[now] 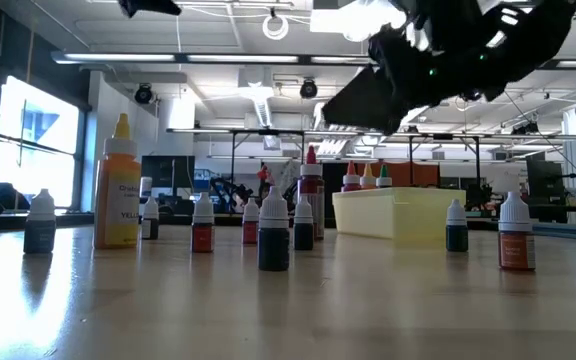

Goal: Pick & Place food coloring
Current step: Put the large red food coloring bottle into the bin

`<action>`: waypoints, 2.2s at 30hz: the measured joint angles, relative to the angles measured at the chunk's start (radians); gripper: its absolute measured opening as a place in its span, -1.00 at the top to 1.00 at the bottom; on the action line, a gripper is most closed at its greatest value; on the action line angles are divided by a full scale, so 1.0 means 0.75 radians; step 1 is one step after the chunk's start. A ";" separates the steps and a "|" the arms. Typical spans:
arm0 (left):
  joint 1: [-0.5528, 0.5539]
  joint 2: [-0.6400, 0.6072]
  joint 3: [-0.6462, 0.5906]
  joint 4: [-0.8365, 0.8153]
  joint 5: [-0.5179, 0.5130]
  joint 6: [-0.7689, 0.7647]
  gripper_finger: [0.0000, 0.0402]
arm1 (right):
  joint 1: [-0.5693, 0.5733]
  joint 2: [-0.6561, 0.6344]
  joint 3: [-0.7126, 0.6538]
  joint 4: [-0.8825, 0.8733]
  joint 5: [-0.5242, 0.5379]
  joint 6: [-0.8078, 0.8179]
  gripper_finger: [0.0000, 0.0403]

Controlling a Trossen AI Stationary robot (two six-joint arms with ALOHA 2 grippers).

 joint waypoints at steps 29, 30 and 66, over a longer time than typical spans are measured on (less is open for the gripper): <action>0.001 -0.245 -0.782 0.587 0.118 -0.119 0.07 | -0.051 0.455 0.215 0.072 -0.138 0.001 0.28; 0.000 -0.245 -0.782 0.587 0.118 -0.119 0.07 | -0.050 0.455 0.215 0.068 -0.118 -0.017 0.28; 0.000 -0.244 -0.783 0.586 0.113 -0.118 0.07 | -0.050 0.360 0.211 -0.086 -0.111 -0.011 0.28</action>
